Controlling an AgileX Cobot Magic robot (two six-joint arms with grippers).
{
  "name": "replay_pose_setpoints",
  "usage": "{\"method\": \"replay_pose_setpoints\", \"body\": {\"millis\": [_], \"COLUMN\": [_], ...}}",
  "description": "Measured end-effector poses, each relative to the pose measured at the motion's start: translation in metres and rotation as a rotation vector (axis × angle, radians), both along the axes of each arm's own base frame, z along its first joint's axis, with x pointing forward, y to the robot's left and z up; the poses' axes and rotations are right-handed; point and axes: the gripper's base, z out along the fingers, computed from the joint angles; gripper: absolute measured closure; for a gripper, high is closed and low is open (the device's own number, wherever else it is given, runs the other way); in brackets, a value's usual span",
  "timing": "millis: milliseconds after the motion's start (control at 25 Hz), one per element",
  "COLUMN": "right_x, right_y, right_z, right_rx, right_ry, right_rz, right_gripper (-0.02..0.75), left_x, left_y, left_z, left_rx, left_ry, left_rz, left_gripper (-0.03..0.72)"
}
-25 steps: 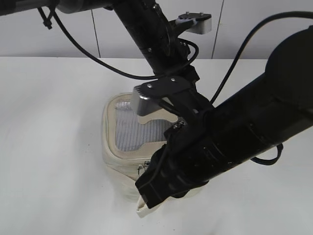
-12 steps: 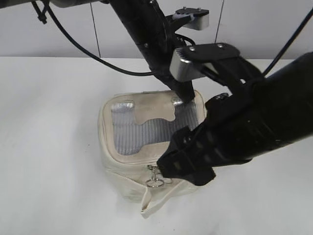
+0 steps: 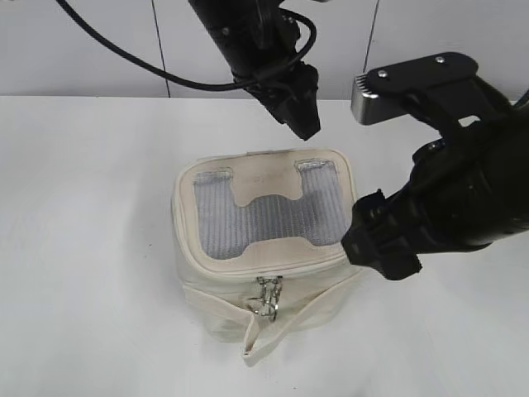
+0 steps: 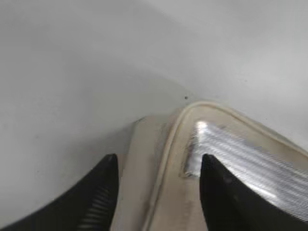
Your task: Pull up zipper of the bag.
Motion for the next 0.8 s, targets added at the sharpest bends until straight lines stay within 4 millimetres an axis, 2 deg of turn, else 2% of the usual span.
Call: {"method": "replay_pose_setpoints", "body": {"millis": [200, 440, 680, 800], "right_x": [0.012, 0.039, 0.057, 0.060], "right_y": [-0.016, -0.062, -0.108, -0.121], "right_z": [-0.001, -0.002, -0.003, -0.004], "right_rx": [-0.072, -0.142, -0.161, -0.148], "right_ry": [-0.030, -0.003, 0.031, 0.052], "right_rz": [-0.095, -0.278, -0.454, -0.512], "right_gripper": [0.120, 0.156, 0.162, 0.162], "left_x": [0.006, 0.007, 0.007, -0.003], "left_y": [0.018, 0.042, 0.090, 0.121], "left_z": [0.009, 0.040, 0.088, 0.106], "left_rx": [0.141, 0.171, 0.095, 0.080], "left_ry": [-0.089, -0.170, -0.220, -0.240], "left_rz": [0.141, 0.325, 0.543, 0.621], "left_gripper": [0.255, 0.253, 0.253, 0.253]}}
